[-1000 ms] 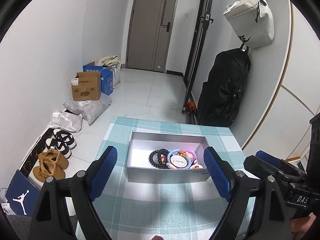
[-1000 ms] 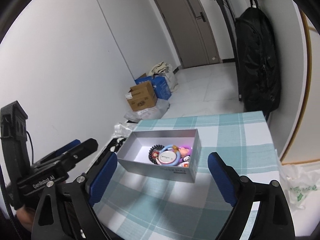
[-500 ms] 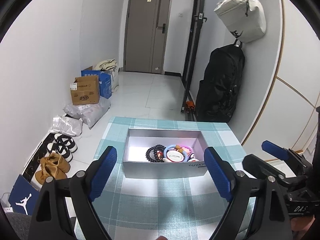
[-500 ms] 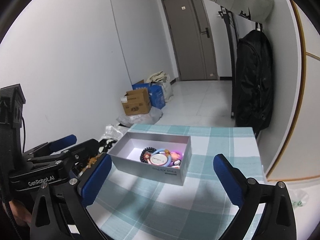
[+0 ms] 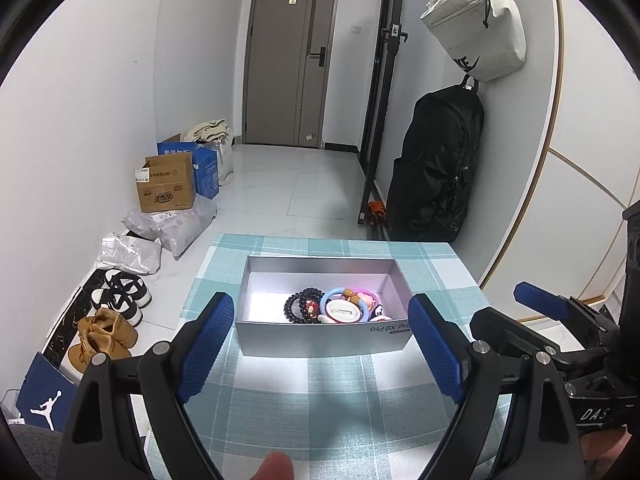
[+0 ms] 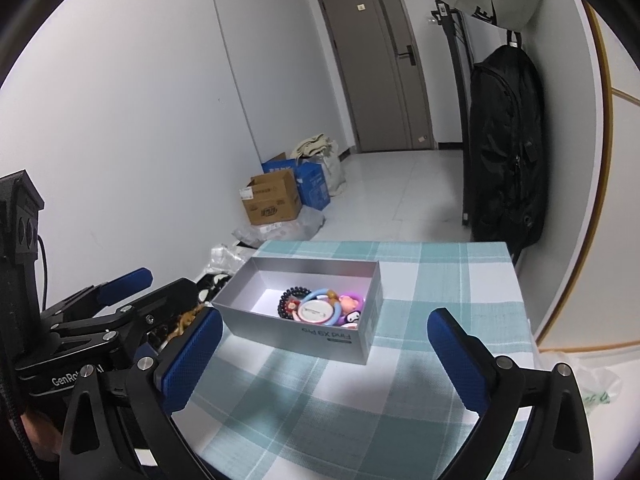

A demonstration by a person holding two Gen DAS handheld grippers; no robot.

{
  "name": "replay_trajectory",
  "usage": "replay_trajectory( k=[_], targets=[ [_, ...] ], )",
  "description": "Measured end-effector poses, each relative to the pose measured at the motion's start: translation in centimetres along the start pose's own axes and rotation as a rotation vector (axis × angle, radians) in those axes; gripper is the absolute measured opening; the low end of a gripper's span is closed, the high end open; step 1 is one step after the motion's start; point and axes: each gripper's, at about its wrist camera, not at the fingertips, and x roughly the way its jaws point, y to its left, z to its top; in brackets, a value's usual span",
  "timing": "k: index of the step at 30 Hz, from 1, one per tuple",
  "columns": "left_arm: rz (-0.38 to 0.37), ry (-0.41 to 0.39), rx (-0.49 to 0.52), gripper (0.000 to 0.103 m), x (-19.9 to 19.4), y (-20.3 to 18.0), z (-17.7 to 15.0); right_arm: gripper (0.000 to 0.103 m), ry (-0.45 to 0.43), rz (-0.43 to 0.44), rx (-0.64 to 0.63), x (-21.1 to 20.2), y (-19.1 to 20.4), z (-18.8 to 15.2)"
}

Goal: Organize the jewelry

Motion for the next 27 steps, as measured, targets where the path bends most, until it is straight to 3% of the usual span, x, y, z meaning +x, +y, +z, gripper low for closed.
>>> replay_trajectory(
  k=[27],
  targets=[
    [-0.013, 0.009, -0.047, 0.086, 0.3, 0.78, 0.08, 0.103, 0.012, -0.003, -0.012, 0.34, 0.04, -0.01]
  ],
)
